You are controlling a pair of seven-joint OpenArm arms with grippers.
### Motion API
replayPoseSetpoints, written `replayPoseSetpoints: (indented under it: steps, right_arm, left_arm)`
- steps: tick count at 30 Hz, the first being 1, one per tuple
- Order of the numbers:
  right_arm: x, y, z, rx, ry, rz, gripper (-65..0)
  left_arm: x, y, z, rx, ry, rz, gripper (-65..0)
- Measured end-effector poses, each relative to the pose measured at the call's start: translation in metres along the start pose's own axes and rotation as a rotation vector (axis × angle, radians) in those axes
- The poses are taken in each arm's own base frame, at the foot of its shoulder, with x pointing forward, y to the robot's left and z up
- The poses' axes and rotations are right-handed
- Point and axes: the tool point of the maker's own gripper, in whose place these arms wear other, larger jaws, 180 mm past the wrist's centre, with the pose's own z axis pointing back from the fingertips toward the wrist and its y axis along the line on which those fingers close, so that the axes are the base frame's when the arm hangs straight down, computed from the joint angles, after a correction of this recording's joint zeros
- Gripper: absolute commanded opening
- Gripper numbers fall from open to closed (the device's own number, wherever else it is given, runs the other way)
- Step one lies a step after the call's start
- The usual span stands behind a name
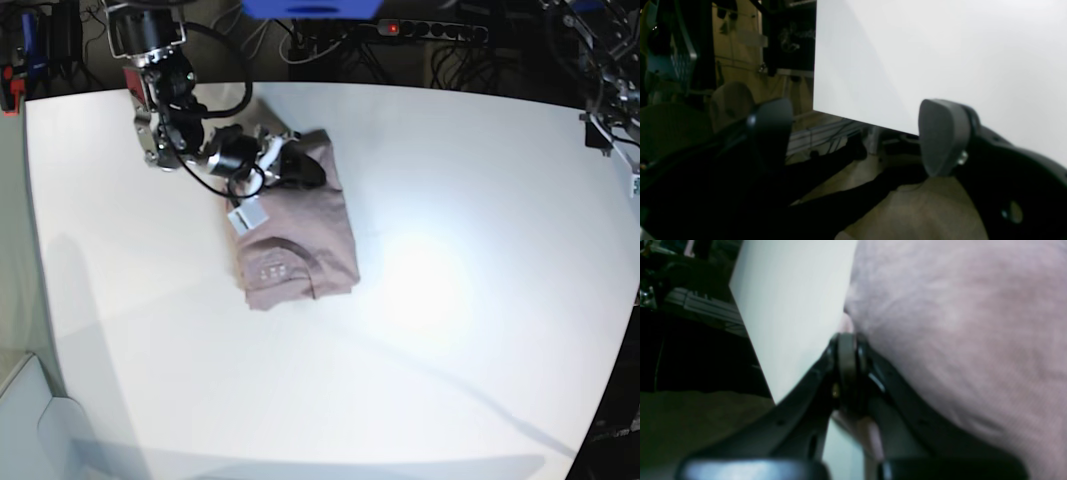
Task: Layout the t-shirt on the table in an organized manner, then fold the t-shirt properly
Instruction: 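Push the folded bundle square with the right gripper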
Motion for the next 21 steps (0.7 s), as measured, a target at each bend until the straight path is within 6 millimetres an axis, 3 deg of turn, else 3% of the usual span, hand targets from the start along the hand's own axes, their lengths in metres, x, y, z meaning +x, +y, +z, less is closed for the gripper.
replayPoseSetpoints:
  steps: [4,6,9,11,14,17,21]
  right_arm:
    - [0.007,0.01,0.005,-0.021,0.027,0.079,-65.0]
    - [0.019,0.03,0.01,-0.005,0.02,0.159,-65.0]
    - [0.054,0.07,0.025,0.039,-0.062,0.297,-65.0]
    - [0.074,0.086,0.039,0.038,-0.118,0.366,-65.0]
    - [0.081,0.062,0.067,-0.065,-0.151,0.348,-65.0]
    - [0.069,0.018,0.088,-0.191,-0.125,0.269,-65.0]
    - [0.054,-0.025,0.103,-0.261,-0.107,0.168,-65.0]
  left_arm:
    - [0.002,0.002,0.0,0.003,-0.009,-0.002,-7.1]
    - [0.002,0.002,0.0,0.004,-0.009,-0.003,-7.1]
    - [0.004,0.002,0.0,0.004,-0.012,0.0,-7.1]
    - [0.003,0.002,0.0,0.004,-0.01,0.0,-7.1]
    - [0.002,0.001,0.0,0.002,-0.007,-0.001,-7.3]
    - [-0.002,-0.002,0.001,-0.003,0.002,0.002,-7.4]
    - [-0.01,-0.021,0.002,-0.043,0.017,0.031,-7.4]
